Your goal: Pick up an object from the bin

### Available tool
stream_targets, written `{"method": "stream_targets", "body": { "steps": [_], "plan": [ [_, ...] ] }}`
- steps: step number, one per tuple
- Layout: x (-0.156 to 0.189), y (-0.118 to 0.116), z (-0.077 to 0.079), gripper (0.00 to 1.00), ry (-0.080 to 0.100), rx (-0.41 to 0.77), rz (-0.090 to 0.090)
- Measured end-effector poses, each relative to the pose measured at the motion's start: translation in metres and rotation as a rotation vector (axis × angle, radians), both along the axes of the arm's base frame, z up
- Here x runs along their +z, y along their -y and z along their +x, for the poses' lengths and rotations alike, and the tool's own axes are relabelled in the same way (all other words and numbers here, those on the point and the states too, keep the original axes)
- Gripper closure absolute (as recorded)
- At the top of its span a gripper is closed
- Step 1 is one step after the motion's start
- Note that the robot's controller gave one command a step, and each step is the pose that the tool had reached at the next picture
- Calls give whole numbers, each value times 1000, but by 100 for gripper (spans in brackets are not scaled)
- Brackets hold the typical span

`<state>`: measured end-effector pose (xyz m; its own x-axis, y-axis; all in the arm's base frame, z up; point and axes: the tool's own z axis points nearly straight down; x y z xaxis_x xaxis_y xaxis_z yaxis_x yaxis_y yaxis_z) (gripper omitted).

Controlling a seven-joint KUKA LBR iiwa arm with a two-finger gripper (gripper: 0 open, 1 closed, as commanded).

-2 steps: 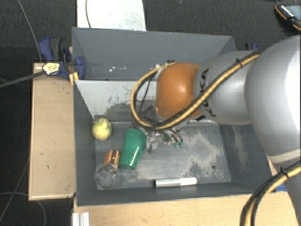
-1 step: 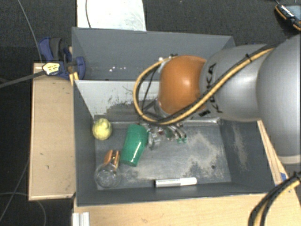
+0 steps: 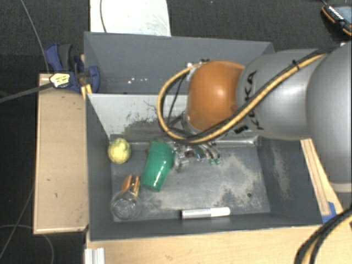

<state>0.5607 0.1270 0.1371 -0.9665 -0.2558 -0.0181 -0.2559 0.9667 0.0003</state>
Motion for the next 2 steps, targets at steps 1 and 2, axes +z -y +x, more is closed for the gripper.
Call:
{"method": "stream_targets", "body": {
  "steps": [1, 2],
  "plan": [
    [8, 0, 0, 100, 3, 0, 1],
    [26, 0, 0, 100, 2, -1, 0]
  ]
}}
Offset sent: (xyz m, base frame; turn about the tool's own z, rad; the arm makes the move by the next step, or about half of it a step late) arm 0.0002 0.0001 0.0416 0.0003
